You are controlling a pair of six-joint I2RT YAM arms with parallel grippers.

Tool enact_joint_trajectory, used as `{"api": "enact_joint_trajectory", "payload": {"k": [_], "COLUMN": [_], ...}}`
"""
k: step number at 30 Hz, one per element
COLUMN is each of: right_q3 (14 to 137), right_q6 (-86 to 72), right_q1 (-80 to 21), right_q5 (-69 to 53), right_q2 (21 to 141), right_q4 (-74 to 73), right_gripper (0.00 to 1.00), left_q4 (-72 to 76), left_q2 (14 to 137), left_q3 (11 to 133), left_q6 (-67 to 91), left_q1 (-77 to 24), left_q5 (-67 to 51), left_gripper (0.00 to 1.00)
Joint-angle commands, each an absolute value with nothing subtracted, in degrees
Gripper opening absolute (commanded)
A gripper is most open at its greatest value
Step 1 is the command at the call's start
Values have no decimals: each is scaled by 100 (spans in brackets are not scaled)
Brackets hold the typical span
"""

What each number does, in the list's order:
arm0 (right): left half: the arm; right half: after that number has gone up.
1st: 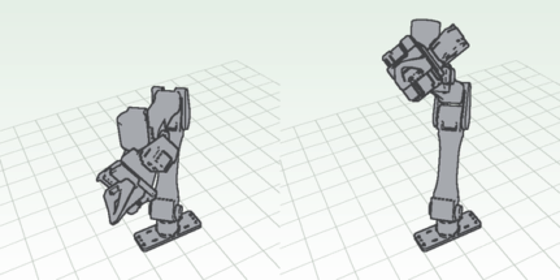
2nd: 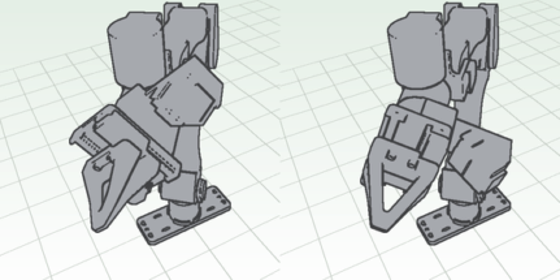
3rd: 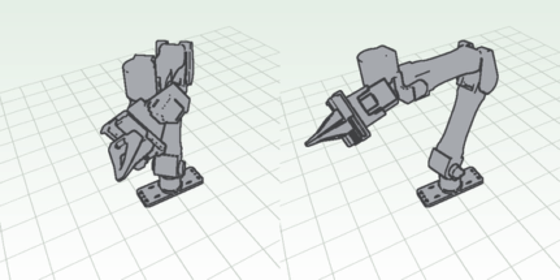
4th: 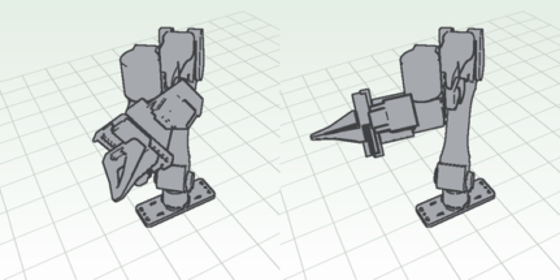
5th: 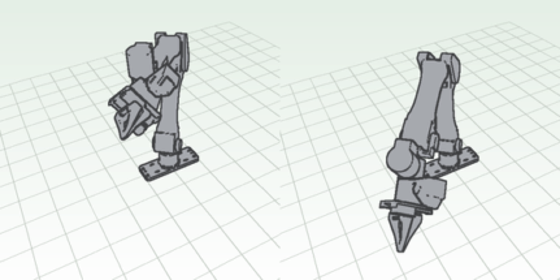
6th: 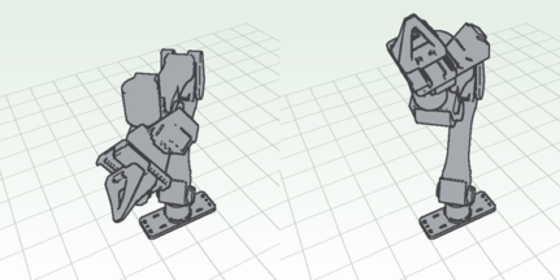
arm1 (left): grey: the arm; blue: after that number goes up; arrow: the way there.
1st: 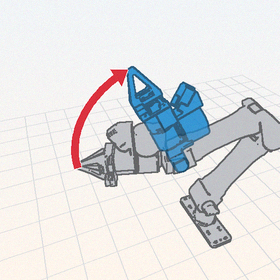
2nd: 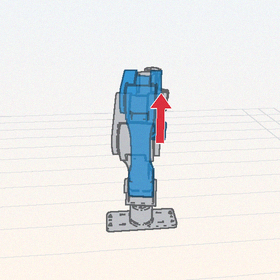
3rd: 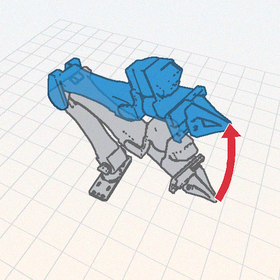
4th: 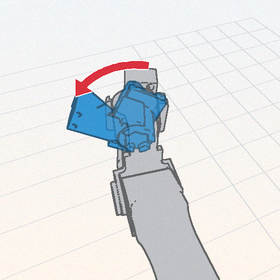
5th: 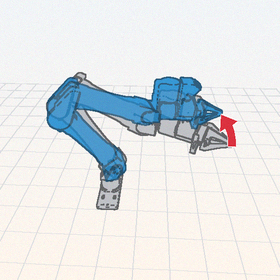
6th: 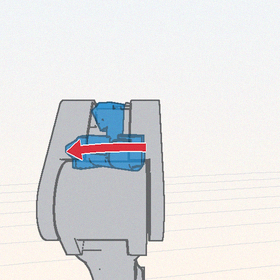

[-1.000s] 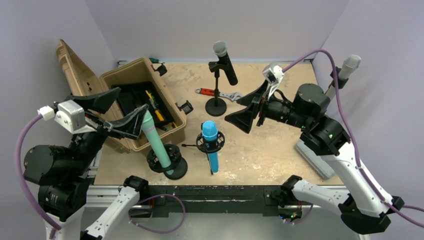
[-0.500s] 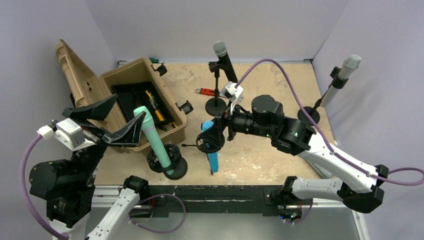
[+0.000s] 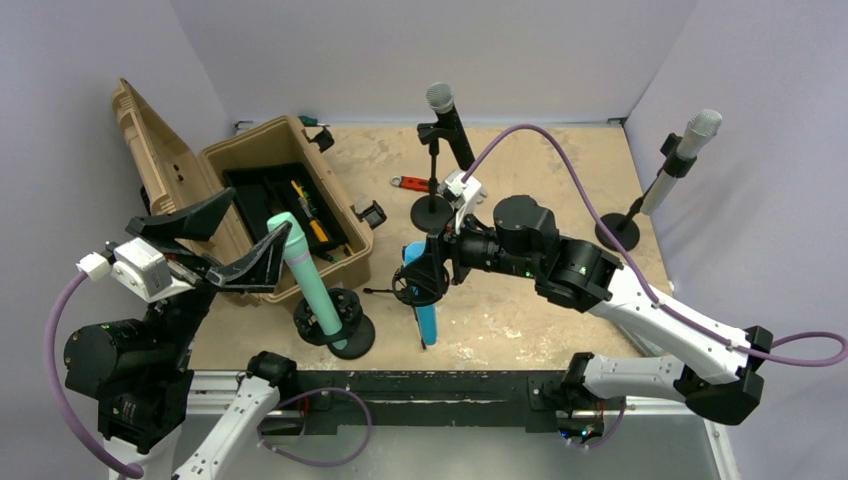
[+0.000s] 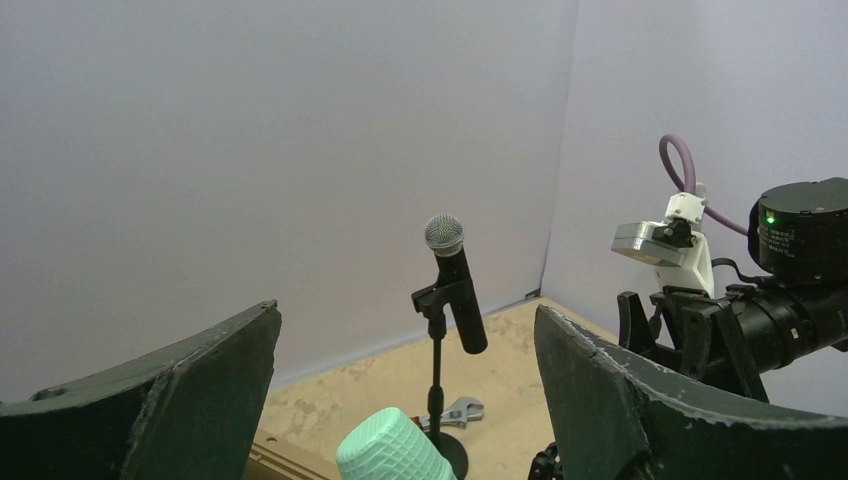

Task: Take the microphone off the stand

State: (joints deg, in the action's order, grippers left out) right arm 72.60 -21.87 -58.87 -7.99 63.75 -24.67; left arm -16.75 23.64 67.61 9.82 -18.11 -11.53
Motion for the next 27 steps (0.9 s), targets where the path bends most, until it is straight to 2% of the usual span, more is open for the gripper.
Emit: {"api": "enact_joint_trajectory", "payload": {"k": [1,4,9,21,27], "right_q3": [7268,7378,7696,9191,10295], "right_q6": [-2154,-2118,-2037,-1682,-1437], "right_q1": [-5915,-5915,-5915,-5915,-5917], "right_q5": [-579,-434,-375,81,563], "right_q2": [6213,6189,6235,6781,7174], "right_q4": [-2197,-2237,-2320,-2875,-3160], "right_gripper": [59,51,30,19,7], "left_q4": [-1385,-1366,-1350,-1310,-1314], "left_q2": [2393,2391,2391,2275,2259], "left_q3": [6726,6698,6680,6602,6592], "left_q6": [945,943,959,981,967], "left_q1": [-1775,-1771,-1773,-1758,-1758], "left_q5": [-1133,-1110,-1116,-1132,-1125], "left_gripper": [94,94,94,93,94]}}
